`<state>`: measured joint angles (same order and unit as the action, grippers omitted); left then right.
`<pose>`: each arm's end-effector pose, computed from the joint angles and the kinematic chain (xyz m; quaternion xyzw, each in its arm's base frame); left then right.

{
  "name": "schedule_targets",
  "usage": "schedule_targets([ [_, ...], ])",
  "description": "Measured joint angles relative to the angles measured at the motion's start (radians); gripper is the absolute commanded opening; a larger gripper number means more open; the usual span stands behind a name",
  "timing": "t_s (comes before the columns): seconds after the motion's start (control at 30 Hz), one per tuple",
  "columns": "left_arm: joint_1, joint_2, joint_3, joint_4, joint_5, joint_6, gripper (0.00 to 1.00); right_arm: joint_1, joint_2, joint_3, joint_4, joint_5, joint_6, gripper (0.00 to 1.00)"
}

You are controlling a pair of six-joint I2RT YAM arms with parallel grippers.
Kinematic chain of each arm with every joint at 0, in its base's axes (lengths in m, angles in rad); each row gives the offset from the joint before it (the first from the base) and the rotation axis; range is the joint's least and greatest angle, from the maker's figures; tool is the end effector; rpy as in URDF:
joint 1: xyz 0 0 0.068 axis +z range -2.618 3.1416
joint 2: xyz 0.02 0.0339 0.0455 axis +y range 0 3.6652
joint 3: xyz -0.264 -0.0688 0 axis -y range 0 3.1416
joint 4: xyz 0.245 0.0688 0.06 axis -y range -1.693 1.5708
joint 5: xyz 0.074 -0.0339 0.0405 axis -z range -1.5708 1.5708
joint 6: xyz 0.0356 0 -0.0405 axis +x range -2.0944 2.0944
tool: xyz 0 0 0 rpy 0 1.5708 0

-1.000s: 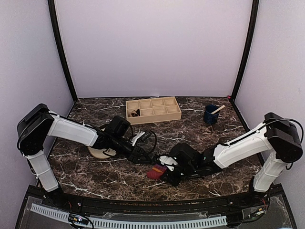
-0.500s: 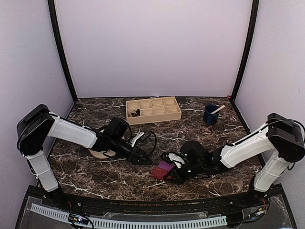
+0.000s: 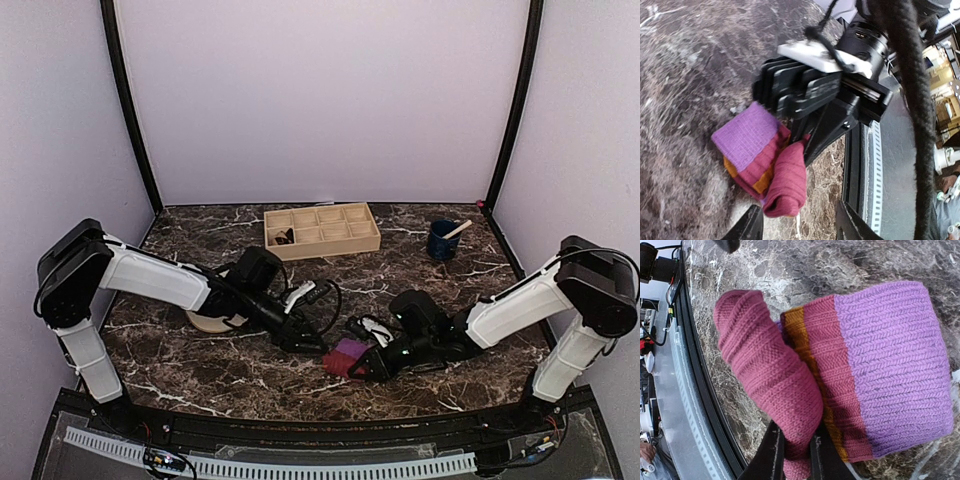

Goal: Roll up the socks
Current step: Roll the sock at the center of the board.

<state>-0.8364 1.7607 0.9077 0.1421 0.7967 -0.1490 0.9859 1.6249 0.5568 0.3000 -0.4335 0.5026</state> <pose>0.2164 -0.2777 0.1631 0.4346 0.7343 -0.4924 0.1717 0.1429 0.2428 0.1175 -0.2967 0.8528 0.4041 0.1465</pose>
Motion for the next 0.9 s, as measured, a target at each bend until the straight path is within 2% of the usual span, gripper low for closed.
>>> schedule_targets([
  [0.1,-0.015,0.008,0.03,-0.026,0.0,0.032,0.57,-0.01,0.004,0.0,0.0,-0.024,0.005,0.0],
  [0.43,-0.061,0.072,0.133,-0.14,-0.032,0.161,0.59,-0.027,0.022,0.0,0.007,-0.097,0.008,0.0],
  [0.9,-0.156,0.087,0.142,-0.201,-0.232,0.364,0.59,-0.053,0.045,0.006,0.006,-0.168,0.003,0.0],
])
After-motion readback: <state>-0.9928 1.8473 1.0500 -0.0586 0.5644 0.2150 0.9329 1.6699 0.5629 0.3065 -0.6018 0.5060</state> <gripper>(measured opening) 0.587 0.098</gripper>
